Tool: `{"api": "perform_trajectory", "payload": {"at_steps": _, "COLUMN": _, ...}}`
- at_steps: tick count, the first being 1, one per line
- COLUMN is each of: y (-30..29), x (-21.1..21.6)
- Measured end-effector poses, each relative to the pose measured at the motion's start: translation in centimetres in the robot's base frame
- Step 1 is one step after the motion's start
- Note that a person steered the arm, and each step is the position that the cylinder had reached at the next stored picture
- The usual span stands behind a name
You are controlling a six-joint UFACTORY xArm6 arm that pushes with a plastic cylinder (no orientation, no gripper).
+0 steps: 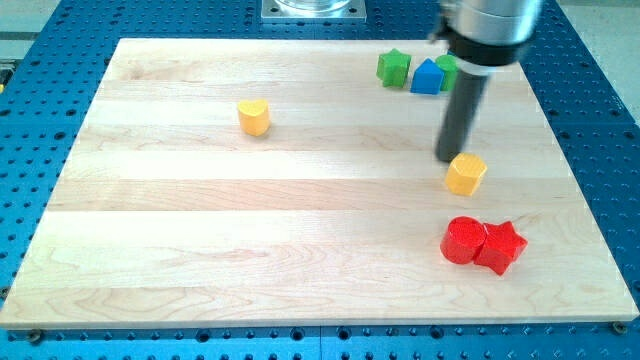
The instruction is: Drag the heart towards the top left side of the hexagon
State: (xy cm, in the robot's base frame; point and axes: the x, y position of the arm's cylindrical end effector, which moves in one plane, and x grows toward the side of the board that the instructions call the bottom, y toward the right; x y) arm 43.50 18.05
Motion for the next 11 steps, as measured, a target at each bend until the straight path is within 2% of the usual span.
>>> {"api": "perform_trajectory", "payload": {"at_steps": 1, "y": 0.3, "x": 6.7}}
{"api": "perform_trajectory", "payload": {"at_steps": 2, "y": 0.2, "x": 3.6}}
{"api": "perform_trajectory", "payload": {"at_steps": 3, "y": -10.1, "x": 1.2}}
{"api": "perform_trajectory", "payload": {"at_steps": 4, "y": -23.6, "x": -0.9}}
{"api": "perform_trajectory", "payload": {"at_steps": 5, "y": -28.6, "x": -7.1}}
{"api": "perform_trajectory", "payload": {"at_steps": 6, "y": -25.6, "x": -8.9}}
{"api": "perform_trajectory", "payload": {"at_steps": 7, "y": -28.5, "x": -12.3}}
{"api": "perform_trajectory", "payload": {"at_steps": 8, "y": -24.8, "x": -13.4}}
{"api": "perform_trajectory", "payload": {"at_steps": 9, "y": -16.2, "x": -6.0}}
{"api": "perform_trajectory", "payload": {"at_steps": 10, "y": -10.7, "x": 2.6}}
{"api": "perform_trajectory", "payload": {"at_steps": 11, "y": -13.3, "x": 1.3}}
